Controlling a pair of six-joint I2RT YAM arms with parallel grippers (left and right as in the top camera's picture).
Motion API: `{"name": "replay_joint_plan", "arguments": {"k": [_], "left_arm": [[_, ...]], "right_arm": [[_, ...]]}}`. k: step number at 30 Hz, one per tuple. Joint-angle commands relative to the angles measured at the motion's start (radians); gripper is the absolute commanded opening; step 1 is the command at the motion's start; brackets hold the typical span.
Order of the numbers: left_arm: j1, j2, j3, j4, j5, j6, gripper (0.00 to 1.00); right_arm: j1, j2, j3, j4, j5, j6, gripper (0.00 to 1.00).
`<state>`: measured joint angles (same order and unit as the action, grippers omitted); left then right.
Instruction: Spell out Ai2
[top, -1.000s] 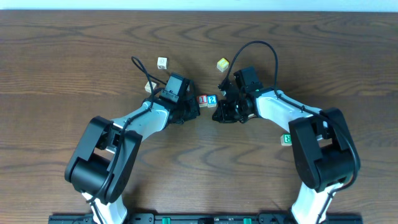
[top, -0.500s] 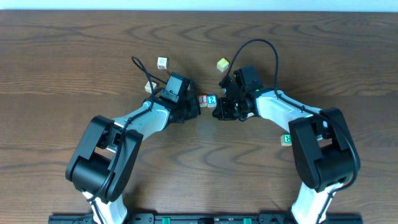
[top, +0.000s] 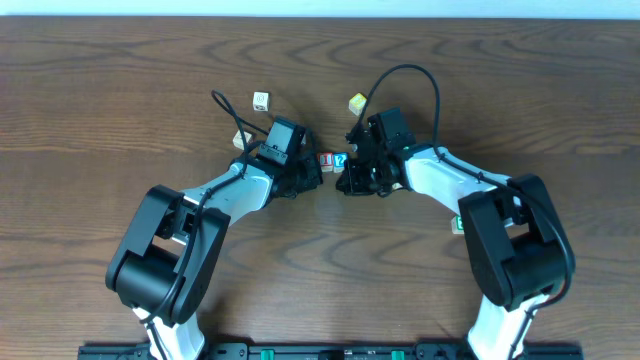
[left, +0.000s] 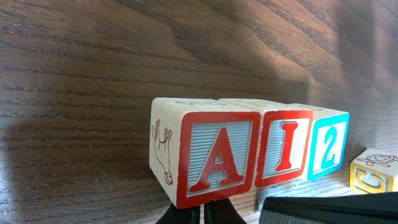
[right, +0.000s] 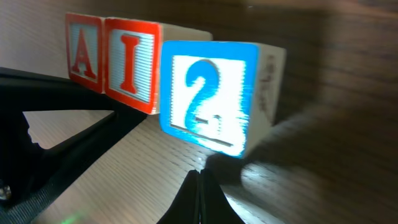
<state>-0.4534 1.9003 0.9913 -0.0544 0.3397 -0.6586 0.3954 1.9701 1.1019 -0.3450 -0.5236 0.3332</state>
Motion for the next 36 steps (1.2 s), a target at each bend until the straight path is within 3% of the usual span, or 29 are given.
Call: {"name": "replay_joint_plan", "arguments": {"k": [1, 36], "left_arm": [[0.002, 0.030, -0.008, -0.008, -0.006, -0.011, 0.06], [0.002, 0.030, -0.008, -0.008, -0.007, -0.010, 0.06]], "right_arm": [[0.010, 0.008, -0.004, 0.006, 0.031, 0.030, 0.02], [0.012, 0.012, -0.004, 0.103, 0.057, 0.100, 0.01]]}}
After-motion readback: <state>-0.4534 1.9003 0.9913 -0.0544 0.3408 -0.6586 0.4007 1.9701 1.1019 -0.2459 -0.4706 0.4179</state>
